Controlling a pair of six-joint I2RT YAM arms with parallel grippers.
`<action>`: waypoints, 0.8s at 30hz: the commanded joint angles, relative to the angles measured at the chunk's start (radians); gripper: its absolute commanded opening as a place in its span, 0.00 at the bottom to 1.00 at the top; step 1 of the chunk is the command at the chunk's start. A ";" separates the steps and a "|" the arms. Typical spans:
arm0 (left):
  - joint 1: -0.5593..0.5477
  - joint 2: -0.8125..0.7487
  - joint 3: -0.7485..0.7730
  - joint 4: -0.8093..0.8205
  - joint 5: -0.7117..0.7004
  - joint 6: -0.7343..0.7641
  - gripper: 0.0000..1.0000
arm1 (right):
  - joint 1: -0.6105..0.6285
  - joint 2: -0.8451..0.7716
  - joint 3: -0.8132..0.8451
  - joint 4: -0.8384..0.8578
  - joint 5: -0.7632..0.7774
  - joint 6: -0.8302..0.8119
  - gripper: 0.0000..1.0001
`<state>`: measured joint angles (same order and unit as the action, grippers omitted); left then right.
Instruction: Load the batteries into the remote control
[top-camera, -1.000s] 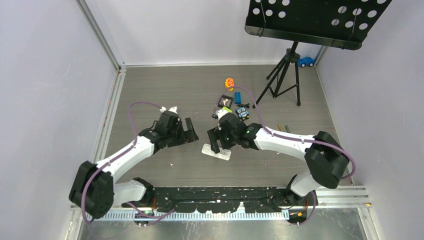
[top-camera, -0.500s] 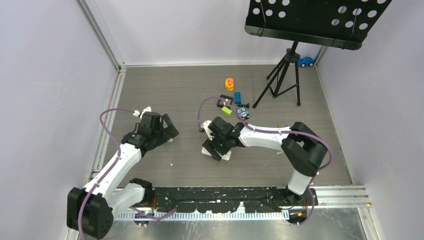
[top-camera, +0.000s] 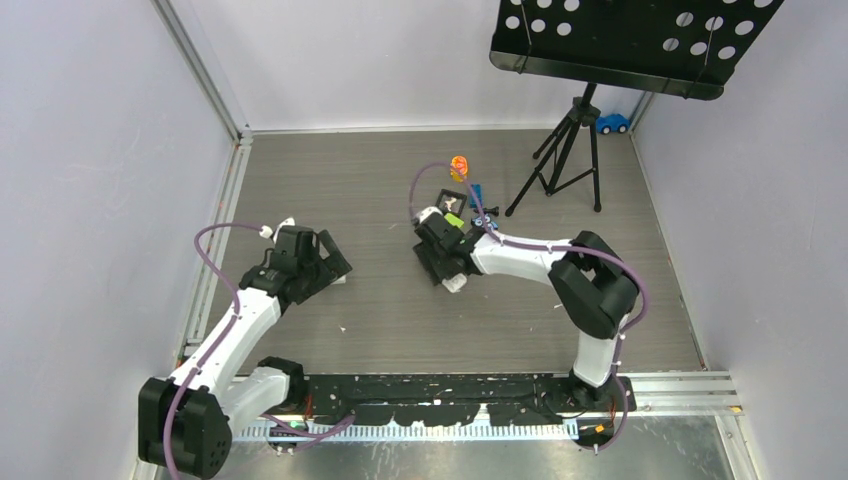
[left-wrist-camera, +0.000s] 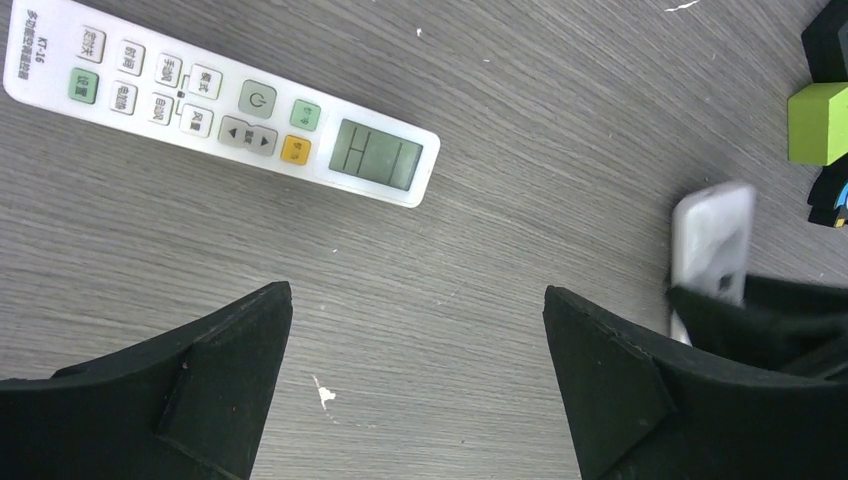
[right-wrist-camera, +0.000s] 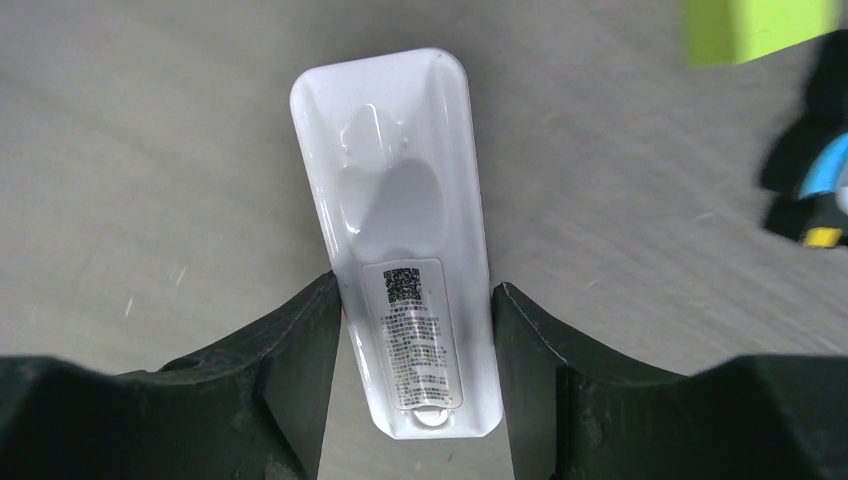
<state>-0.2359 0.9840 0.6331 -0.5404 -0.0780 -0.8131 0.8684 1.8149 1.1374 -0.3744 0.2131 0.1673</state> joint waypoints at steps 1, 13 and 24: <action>0.007 -0.032 -0.009 -0.006 -0.002 -0.005 0.99 | -0.041 0.070 0.109 0.089 0.140 0.128 0.33; 0.010 -0.072 0.015 -0.050 -0.029 0.018 0.98 | -0.087 0.204 0.290 0.041 0.159 0.173 0.69; 0.026 -0.118 0.113 -0.203 -0.185 0.025 1.00 | 0.031 0.106 0.281 0.170 -0.157 -0.084 0.83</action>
<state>-0.2218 0.9039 0.6708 -0.6735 -0.1642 -0.8005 0.8227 1.9663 1.3838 -0.3096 0.2356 0.2317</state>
